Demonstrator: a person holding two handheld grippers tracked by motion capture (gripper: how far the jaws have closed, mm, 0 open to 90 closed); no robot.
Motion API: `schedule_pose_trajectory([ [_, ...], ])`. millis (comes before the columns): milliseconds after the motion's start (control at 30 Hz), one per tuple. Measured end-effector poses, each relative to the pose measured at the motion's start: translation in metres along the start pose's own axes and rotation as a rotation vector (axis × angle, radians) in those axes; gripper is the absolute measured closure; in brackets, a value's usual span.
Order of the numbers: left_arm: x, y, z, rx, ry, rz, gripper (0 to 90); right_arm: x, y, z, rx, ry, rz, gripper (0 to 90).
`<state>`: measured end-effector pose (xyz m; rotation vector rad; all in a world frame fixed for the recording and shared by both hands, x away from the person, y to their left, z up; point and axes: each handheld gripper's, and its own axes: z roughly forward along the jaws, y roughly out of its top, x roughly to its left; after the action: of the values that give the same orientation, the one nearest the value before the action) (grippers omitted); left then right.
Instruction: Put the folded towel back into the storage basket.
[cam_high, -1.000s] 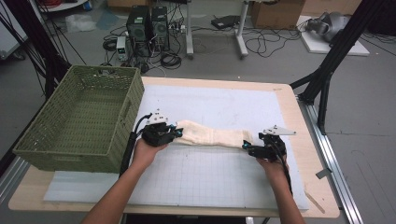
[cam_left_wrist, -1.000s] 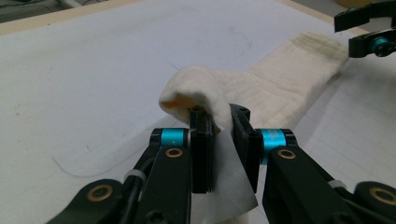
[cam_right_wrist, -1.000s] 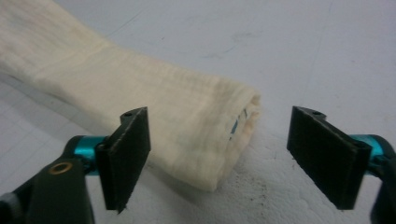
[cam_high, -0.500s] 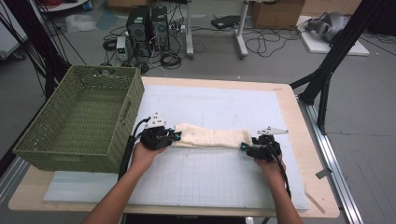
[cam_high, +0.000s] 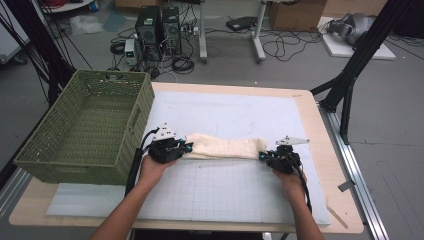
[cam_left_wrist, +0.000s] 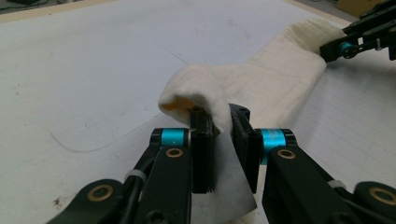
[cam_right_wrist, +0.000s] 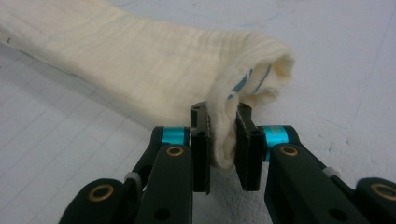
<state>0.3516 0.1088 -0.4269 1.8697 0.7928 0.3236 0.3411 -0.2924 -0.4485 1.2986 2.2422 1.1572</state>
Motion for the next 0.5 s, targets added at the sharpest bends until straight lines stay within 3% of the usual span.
schedule_pose_trajectory([
  [267, -0.004, 0.003, -0.016, -0.048, -0.013, 0.018, 79.3, 0.003, 0.003, -0.005, -0.059, 0.007, -0.054, 79.1],
  [500, -0.007, 0.005, -0.031, -0.091, -0.016, 0.028, 79.4, 0.006, 0.006, -0.016, -0.151, 0.026, -0.073, 79.3],
])
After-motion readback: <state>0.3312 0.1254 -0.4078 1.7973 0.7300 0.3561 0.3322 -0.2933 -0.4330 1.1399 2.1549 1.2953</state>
